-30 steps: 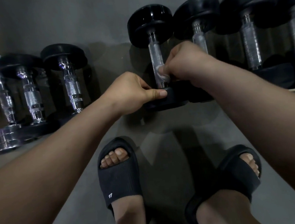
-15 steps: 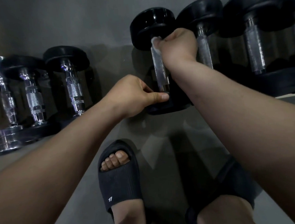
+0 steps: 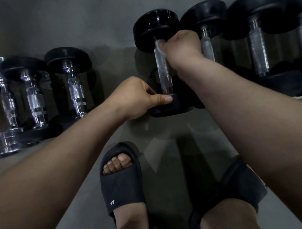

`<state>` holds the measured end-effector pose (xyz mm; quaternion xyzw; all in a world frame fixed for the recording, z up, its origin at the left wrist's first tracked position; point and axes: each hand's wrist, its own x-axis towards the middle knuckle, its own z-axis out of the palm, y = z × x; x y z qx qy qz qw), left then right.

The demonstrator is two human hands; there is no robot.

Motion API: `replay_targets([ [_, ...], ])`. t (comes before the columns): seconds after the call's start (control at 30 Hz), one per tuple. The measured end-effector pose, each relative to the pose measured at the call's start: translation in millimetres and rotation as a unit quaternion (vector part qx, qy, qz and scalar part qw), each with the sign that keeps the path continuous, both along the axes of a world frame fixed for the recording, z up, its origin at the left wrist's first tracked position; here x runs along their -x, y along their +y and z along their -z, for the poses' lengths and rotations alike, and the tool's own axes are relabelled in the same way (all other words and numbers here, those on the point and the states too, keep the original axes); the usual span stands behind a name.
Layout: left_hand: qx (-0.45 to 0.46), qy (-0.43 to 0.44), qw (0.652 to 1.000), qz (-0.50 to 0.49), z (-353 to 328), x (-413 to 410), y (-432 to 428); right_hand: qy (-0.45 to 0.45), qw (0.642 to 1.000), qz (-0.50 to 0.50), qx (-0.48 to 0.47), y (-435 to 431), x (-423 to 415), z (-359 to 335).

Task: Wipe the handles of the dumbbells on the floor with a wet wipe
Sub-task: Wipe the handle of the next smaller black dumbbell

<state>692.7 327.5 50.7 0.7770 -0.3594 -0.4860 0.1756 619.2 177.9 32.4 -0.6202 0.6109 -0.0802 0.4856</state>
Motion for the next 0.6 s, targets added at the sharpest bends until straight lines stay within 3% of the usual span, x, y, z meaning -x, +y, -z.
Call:
replay_targets([
  [0.17, -0.008, 0.006, 1.000, 0.005, -2, 0, 0, -0.033, 0.990, -0.048, -0.132, -9, 12, 8],
  [0.37, -0.009, 0.002, 1.000, 0.022, -4, -1, 0, 0.079, 0.952, -0.199, -0.219, -13, 33, 1],
  [0.43, -0.012, 0.001, 1.000, 0.026, -5, -1, -1, 0.053, 0.960, -0.171, -0.215, -16, 32, 0],
  [0.53, -0.013, 0.006, 1.000, 0.022, -5, -2, -2, -0.069, 0.980, -0.059, -0.176, -15, 21, 3],
  [0.6, -0.011, 0.012, 1.000, 0.015, -4, -2, -1, -0.088, 0.986, -0.038, -0.134, -13, 16, 7],
])
